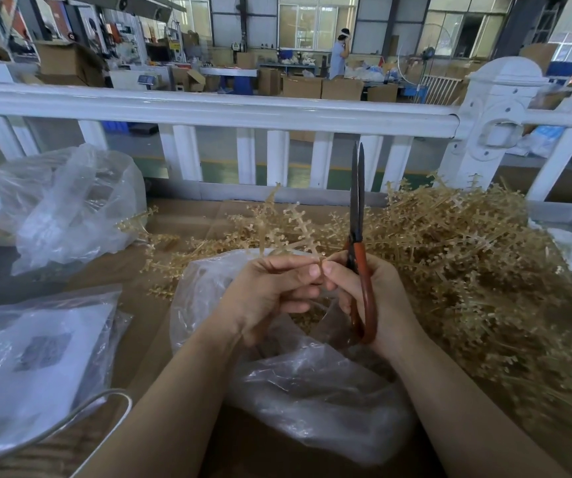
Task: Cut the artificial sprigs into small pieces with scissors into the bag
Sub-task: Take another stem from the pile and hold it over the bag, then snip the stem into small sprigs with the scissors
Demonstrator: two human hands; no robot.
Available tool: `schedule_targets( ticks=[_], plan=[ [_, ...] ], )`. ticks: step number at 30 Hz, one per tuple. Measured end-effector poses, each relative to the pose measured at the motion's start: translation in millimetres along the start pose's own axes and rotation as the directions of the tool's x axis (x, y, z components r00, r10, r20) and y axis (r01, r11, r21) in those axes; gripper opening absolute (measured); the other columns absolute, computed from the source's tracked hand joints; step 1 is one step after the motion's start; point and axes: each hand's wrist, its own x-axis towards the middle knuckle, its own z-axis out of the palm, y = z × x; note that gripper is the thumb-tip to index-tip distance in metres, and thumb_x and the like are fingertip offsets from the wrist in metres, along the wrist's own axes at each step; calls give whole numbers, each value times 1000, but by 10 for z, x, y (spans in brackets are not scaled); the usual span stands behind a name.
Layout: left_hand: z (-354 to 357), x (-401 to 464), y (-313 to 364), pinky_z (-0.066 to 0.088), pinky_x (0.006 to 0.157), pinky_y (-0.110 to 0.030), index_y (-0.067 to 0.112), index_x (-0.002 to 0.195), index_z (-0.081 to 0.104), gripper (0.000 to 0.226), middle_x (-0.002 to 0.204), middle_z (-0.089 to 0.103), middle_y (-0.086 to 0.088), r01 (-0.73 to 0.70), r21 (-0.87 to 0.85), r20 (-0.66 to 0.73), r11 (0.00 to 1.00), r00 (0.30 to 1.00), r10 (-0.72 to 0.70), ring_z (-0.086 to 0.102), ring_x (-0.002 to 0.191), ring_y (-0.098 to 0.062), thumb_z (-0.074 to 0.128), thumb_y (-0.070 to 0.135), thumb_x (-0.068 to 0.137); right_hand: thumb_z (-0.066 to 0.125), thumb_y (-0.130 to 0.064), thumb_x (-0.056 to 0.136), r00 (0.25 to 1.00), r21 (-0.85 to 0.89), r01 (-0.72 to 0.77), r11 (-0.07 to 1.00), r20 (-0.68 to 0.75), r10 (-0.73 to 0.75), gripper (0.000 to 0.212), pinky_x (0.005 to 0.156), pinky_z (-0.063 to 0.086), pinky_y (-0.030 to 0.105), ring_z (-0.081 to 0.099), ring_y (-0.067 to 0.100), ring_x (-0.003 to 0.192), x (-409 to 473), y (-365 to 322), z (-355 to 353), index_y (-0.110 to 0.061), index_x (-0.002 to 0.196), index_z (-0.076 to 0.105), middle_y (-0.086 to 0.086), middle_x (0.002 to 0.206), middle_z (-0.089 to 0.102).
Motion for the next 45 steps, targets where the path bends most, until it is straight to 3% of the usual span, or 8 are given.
schedule_targets(
  ticks=[3, 6, 10, 17, 24, 31, 41, 45],
  plan=[
    [-14, 11, 28, 54, 52, -19, 16, 84, 79, 18, 77, 74, -5, -72, -67, -72, 995, 995, 67, 69, 63, -9, 78, 23, 67, 79, -37, 75, 998, -62, 49, 997, -30, -51, 6, 47, 42, 16, 53, 5, 50, -27, -38, 16, -30, 75, 77, -5, 63, 65],
    [-38, 17, 55, 53, 53, -18, 17, 76, 78, 9, 72, 72, -2, -180, -113, -169, 977, 973, 159, 67, 61, -8, 75, 24, 70, 76, -52, 67, 986, -286, 97, 953, -104, -132, 32, 61, 47, 15, 61, -1, 63, -30, -42, 12, -23, 81, 69, -13, 68, 67],
    [-51, 40, 49, 54, 58, -19, 13, 83, 74, 12, 72, 72, -2, -264, -114, -263, 958, 938, 227, 68, 64, -9, 73, 20, 74, 61, -76, 62, 994, -561, 23, 827, -79, -81, 61, 69, 43, 15, 64, 1, 86, -55, -25, 10, -29, 100, 60, -12, 91, 69],
    [-82, 69, 35, 55, 61, -18, 2, 99, 66, 27, 75, 73, -3, -344, -123, -319, 931, 902, 291, 69, 67, -9, 71, 15, 75, 44, -93, 56, 987, -826, 60, 560, -35, -158, 73, 59, 41, 23, 58, 2, 77, -42, 97, 12, -31, 94, 48, -14, 86, 60],
    [-73, 73, -4, 55, 63, -19, 6, 84, 65, 11, 68, 70, -3, -363, -81, -254, 928, 908, 333, 68, 65, -9, 65, 14, 78, 45, -93, 61, 983, -897, 63, 438, -19, -180, 76, 67, 48, 34, 60, 14, 84, -36, 125, -21, -28, 99, 49, -13, 95, 59],
    [-49, 78, -21, 55, 62, -19, 2, 85, 63, 7, 67, 70, -4, -348, -62, -217, 936, 920, 328, 67, 63, -9, 58, 4, 88, 42, -94, 57, 984, -887, 61, 458, -24, -178, 77, 68, 51, 34, 61, 12, 85, -61, 106, -7, -29, 98, 49, -14, 93, 59],
    [-54, 81, -32, 54, 65, -21, 1, 86, 62, 10, 66, 67, -4, -358, -76, -199, 931, 920, 338, 65, 64, -11, 61, 11, 83, 37, -100, 55, 982, -884, 75, 462, -14, -187, 80, 61, 45, 22, 62, 5, 78, -77, 79, -9, -35, 99, 53, -20, 86, 62],
    [-59, 81, -30, 54, 65, -21, -1, 88, 61, 11, 67, 67, -5, -357, -86, -189, 930, 923, 337, 64, 64, -11, 60, 9, 85, 42, -96, 59, 979, -874, 99, 476, 1, -203, 67, 58, 37, 11, 56, 1, 73, -104, 57, -4, -42, 98, 49, -25, 79, 57]
  ],
)
